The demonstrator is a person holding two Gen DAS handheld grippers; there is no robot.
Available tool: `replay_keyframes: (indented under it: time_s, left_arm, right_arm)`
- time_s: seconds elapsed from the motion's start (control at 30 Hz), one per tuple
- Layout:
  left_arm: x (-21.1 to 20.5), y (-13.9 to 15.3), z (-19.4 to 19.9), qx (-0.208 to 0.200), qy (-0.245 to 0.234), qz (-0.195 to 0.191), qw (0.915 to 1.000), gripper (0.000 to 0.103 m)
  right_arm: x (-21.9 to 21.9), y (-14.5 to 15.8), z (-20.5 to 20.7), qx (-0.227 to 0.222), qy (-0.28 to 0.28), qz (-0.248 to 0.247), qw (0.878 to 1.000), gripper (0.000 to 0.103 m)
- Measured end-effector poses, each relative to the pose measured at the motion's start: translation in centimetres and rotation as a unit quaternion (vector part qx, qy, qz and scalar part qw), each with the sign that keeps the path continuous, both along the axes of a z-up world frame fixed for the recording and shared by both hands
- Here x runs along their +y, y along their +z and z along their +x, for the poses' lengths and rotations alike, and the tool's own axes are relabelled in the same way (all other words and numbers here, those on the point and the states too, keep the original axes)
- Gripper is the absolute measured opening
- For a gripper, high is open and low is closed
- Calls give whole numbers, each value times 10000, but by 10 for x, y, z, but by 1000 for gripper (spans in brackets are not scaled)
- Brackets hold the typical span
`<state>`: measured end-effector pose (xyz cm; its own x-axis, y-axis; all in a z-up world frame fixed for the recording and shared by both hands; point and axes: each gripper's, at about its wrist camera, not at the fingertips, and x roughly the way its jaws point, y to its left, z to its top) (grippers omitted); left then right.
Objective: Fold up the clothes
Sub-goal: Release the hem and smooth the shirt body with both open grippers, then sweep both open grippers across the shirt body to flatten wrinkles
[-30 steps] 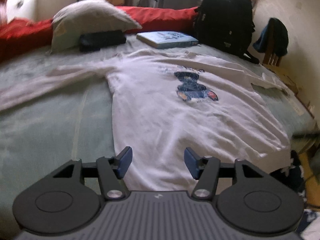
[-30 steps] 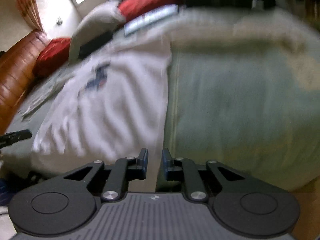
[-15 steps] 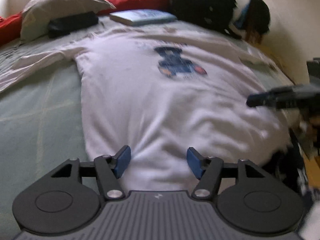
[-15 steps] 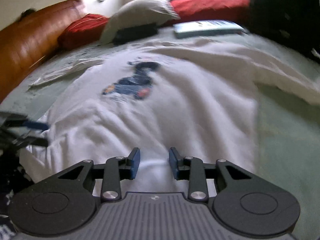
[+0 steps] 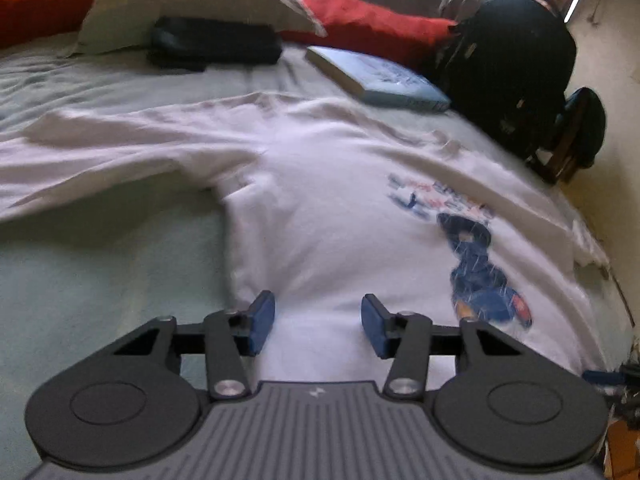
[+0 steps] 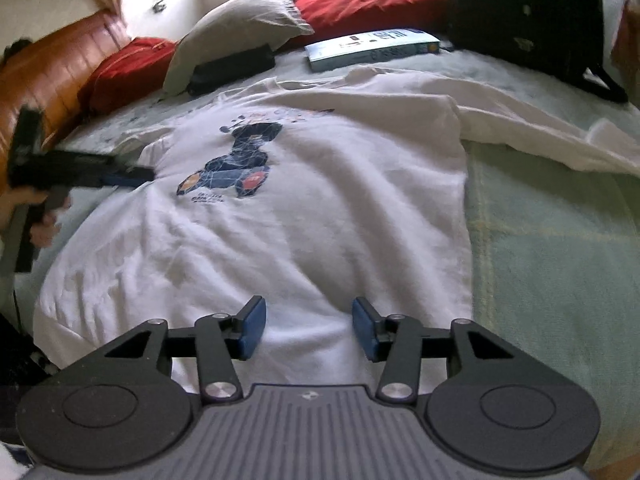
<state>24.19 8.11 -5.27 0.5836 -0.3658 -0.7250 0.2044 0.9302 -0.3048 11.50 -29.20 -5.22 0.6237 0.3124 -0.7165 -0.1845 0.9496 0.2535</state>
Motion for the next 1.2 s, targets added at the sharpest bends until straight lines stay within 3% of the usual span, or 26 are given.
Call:
replay_keyframes:
  time_s: [0.1, 0.27, 0.33, 0.43, 0.53, 0.6, 0.73, 0.8, 0.9, 1.0, 1.1, 1.17, 1.2]
  left_arm:
    - [2, 14, -17, -46, -74, 460, 9989, 52]
    - [-22, 41, 4, -887, -675, 740, 9910, 65]
    - [-35, 36, 24, -968, -882, 780, 9883, 65]
    - [-44, 7, 45, -676, -985, 1121, 9865, 65]
    - [-20, -10, 34, -715, -868, 1053, 9881, 69]
    - [-3, -5, 16, -701, -750, 1261, 9867, 69]
    - [5, 21, -35, -844, -727, 1897, 9755, 65]
    - [-4, 37, -69, -1202, -1175, 1755, 9700, 70]
    - [-34, 44, -113, -1742, -2055, 1723, 9475, 72]
    - [-61, 24, -133, -1712, -2612, 1816, 9325, 72]
    - [-67, -2, -141, -1418, -2554, 1925, 9368, 73]
    - [-52, -7, -150, -1336, -2220, 1606, 9524, 73]
    - [-44, -8, -155, -1254, -2090, 1504, 9581, 73]
  right_arm:
    - [-9, -4, -1, 22, -14, 242, 9997, 54]
    - [-8, -5, 1, 13, -72, 355, 9993, 60]
    - [-6, -5, 0, -10, -116, 345, 9993, 60]
    - [-7, -6, -1, -18, -136, 418, 9990, 63]
    - [-7, -6, -1, -28, -60, 435, 9990, 67]
    - [-6, -7, -1, -46, 13, 424, 9991, 72]
    - [0, -9, -2, -128, 142, 459, 9988, 86]
    - [9, -6, -3, -199, 157, 204, 9995, 87]
    - [31, 9, -5, -503, 322, -369, 9975, 86]
    - [55, 24, -6, -1081, 774, -633, 9891, 87]
    - [68, 6, 2, -1028, 969, -862, 9862, 89]
    - [67, -13, 0, -876, 1019, -1108, 9847, 91]
    - [62, -18, -10, -1084, 1051, -1130, 9820, 96]
